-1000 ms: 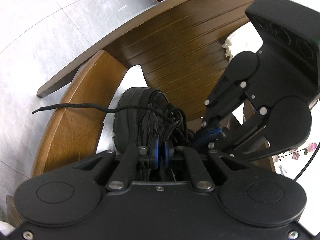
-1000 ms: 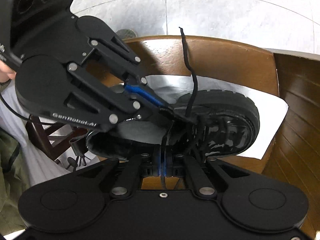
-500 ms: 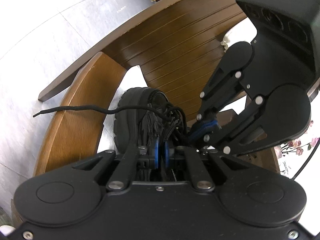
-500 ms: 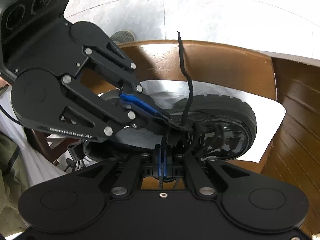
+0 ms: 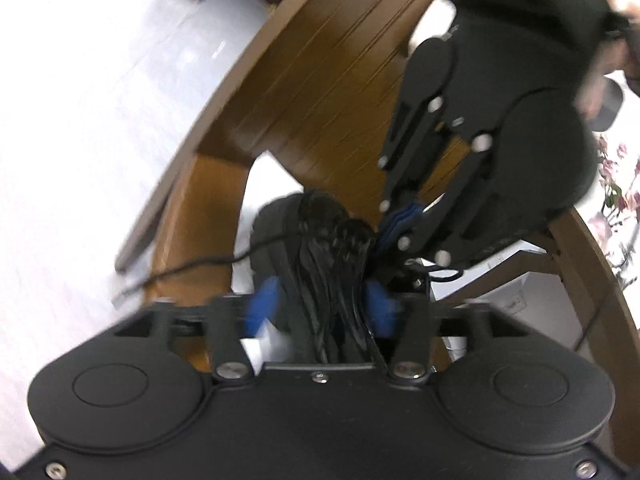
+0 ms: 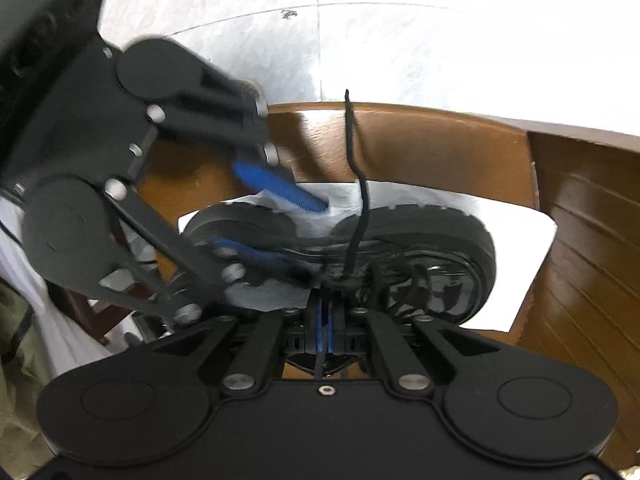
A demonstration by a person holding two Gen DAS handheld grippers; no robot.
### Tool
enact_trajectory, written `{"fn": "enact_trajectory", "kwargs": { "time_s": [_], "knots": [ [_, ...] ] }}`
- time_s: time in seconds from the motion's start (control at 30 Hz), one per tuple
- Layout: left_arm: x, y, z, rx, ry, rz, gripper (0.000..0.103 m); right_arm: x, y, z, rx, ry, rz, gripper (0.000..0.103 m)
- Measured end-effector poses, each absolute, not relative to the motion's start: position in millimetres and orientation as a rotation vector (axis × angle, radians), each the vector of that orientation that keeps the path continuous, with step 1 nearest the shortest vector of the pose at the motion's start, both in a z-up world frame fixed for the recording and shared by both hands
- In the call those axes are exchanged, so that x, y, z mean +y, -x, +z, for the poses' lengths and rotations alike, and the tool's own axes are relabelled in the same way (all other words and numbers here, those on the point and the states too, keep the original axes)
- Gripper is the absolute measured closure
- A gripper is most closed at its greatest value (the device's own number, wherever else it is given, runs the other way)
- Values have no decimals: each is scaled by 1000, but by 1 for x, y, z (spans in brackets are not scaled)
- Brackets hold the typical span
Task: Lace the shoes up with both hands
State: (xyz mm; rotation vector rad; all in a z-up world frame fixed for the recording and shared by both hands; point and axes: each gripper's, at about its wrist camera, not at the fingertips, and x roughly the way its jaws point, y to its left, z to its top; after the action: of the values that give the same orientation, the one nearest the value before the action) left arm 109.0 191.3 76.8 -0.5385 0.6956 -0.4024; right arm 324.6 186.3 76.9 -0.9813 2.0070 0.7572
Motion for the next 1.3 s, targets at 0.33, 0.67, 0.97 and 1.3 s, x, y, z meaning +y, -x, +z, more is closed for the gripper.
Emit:
{"fn": "enact_trajectory", "kwargs": {
  "time_s": [0.33,0.67,0.97,1.3],
  "knots": [
    [130,-74,87,374,-326,-135,26,187,-321,81,1970,996,778,100],
    [83,-63,60,214,-741,-211,40,188,-317,82,1955,992,771,100],
    [72,-57,52,203,-850,-299,93,190,-316,82,1948,988,782,100],
    [77,-52,56,229,-782,-286,100,188,-315,83,1927,980,782,100]
  ]
}}
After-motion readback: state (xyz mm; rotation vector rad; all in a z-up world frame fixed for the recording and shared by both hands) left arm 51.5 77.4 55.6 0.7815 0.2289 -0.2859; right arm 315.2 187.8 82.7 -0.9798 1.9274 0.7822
